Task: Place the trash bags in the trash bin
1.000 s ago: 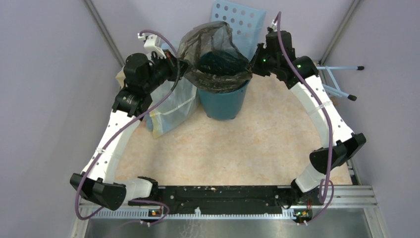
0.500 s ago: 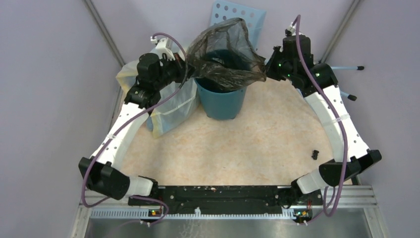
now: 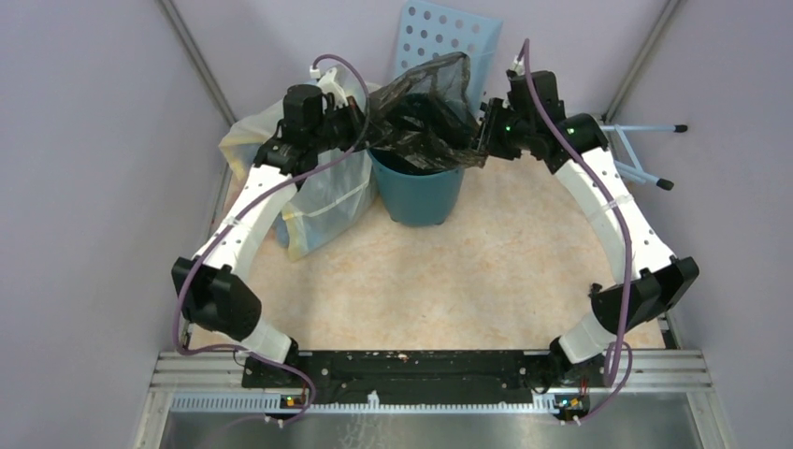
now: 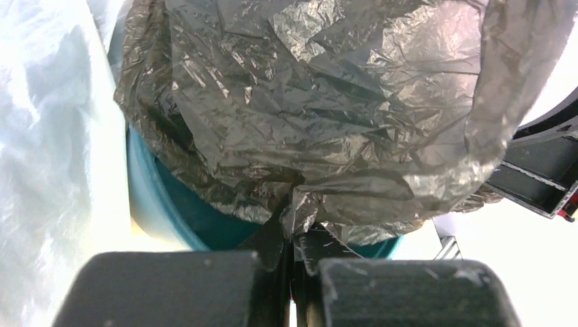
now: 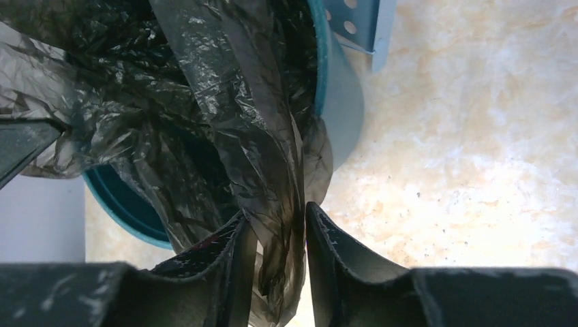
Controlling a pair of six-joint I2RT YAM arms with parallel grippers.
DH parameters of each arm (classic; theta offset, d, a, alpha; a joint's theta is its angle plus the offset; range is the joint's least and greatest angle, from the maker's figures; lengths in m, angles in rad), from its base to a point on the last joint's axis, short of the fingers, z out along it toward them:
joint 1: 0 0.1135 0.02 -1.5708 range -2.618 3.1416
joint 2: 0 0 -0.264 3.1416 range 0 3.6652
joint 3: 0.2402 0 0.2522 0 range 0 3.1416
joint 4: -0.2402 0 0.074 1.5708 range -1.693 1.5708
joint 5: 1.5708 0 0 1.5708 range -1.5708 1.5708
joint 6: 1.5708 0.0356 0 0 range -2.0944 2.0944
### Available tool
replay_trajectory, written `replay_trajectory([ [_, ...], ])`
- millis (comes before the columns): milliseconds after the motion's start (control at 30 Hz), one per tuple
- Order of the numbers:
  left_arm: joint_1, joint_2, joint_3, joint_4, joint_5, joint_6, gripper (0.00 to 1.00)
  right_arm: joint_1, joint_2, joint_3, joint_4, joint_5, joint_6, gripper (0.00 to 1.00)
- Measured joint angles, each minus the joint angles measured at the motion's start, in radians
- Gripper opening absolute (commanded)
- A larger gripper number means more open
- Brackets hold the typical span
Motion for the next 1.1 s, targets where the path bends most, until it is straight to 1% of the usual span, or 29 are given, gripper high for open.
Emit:
replay_trajectory([
  [167, 0.001, -0.099, 0.000, -0.102, -0.031, -0.001, 0.00, 0.000, -0.027, -0.030, 0.018, -0.042, -0.005, 0.33],
  [200, 0.001, -0.126, -0.002, -0.117, -0.031, -0.003, 0.00, 0.000, -0.036, -0.037, 0.017, -0.045, -0.005, 0.31],
  [300, 0.003, -0.229, -0.027, -0.148, -0.031, -0.007, 0.00, 0.000, -0.056, -0.050, 0.012, -0.052, -0.006, 0.18],
  [333, 0.005, -0.258, -0.037, -0.156, -0.031, -0.007, 0.00, 0.000, -0.062, -0.056, 0.011, -0.051, -0.007, 0.17],
  [467, 0.016, -0.327, -0.069, -0.215, -0.058, -0.005, 0.00, 0.000, -0.095, -0.103, 0.005, -0.023, -0.013, 0.17],
  [533, 0.023, -0.328, -0.089, -0.235, -0.066, -0.005, 0.00, 0.000, -0.107, -0.128, 0.000, -0.009, -0.017, 0.17],
  [667, 0.031, -0.321, -0.190, -0.256, -0.068, -0.003, 0.00, 0.000, -0.112, -0.175, 0.002, 0.011, -0.024, 0.17],
  [700, 0.031, -0.320, -0.228, -0.258, -0.068, -0.004, 0.00, -0.002, -0.112, -0.193, 0.006, 0.017, -0.026, 0.18],
  [767, 0.031, -0.319, -0.294, -0.253, -0.068, -0.005, 0.00, -0.007, -0.112, -0.221, 0.017, 0.028, -0.030, 0.26],
  [867, 0.031, -0.317, -0.390, -0.224, -0.073, -0.003, 0.00, -0.022, -0.112, -0.254, 0.045, 0.052, -0.039, 0.34],
  [1000, 0.031, -0.298, -0.427, -0.179, -0.106, 0.027, 0.00, -0.057, -0.105, -0.263, 0.103, 0.060, -0.056, 0.37],
  [1033, 0.031, -0.289, -0.425, -0.159, -0.114, 0.043, 0.00, -0.068, -0.099, -0.257, 0.118, 0.058, -0.060, 0.41],
  [1100, 0.031, -0.266, -0.402, -0.142, -0.134, 0.073, 0.13, -0.085, -0.076, -0.225, 0.125, 0.051, -0.072, 0.48],
])
